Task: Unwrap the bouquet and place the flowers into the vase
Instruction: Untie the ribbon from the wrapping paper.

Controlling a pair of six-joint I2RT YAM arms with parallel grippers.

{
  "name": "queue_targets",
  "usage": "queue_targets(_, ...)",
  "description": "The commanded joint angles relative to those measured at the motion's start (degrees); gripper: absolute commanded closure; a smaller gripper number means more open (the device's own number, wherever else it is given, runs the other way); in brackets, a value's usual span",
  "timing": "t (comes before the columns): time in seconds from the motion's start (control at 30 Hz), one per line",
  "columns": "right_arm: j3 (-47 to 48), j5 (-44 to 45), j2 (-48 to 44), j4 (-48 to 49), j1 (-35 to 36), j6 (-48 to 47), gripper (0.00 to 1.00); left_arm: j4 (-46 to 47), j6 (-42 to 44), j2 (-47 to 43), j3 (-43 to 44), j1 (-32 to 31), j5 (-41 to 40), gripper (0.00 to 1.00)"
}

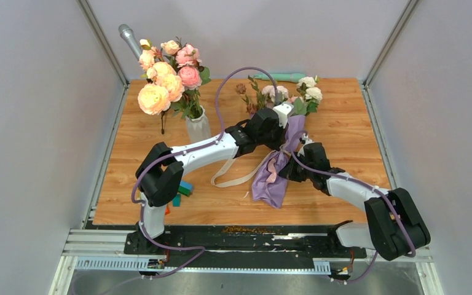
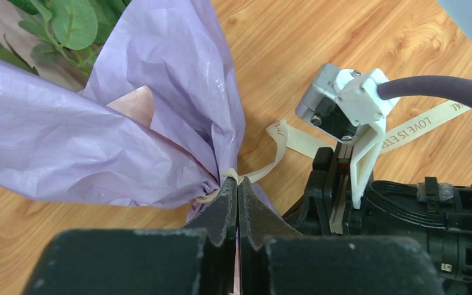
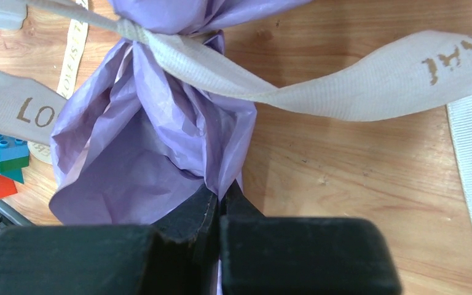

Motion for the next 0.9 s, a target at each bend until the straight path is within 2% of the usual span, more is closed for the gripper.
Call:
queue_targets(0.0, -2.02, 1.42, -2.60, -5.10, 0.02, -2.42, 1.00, 9.36, -0.04, -2.27, 3.46, -0.05, -1.20, 1.00)
queue_targets(0.13, -2.04, 0.80, -6.58, -6.42, 0.06, -3.21, 0.98, 3.97, 2.48, -2.40, 2.30, 0.33, -5.15, 1.00)
queue_targets(0.2, -1.86, 0.78, -8.64, -7.98, 0.05, -3.54, 0.86, 2.14, 2.51, -2.43, 1.29, 0.88, -5.98, 0.95)
queue_targets(0.27, -1.23, 0.79, -10.96, -10.22, 0.01, -4.13, 0.72, 1.76, 2.38, -2.87, -0.12, 1.32, -5.80, 0.84)
queue_targets(0.33, 0.05, 1.24, -13.78, -13.50, -0.01, -5.10, 0.60, 1.82, 2.59, -3.40, -1.37, 1.43, -4.94, 0.63)
queue_targets(0.47, 2.75, 3.20, -19.59, -18.81, -0.15, -7.65, 0.44, 1.12, 2.69, -4.72, -2.98, 1.38, -3.08, 0.42)
queue_targets(0.63, 5.61, 4.26, -21.79, -19.83, -2.53, -12.04, 0.43, 0.48, 1.89, -8.96, -7.29, 0.86, -1.04, 0.27)
queue_targets(0.87, 9.40, 1.22, -14.19, -14.84, -5.08, -16.85, 0.54, -0.61, -1.48, -12.87, -15.34, -1.17, 0.28, 0.22)
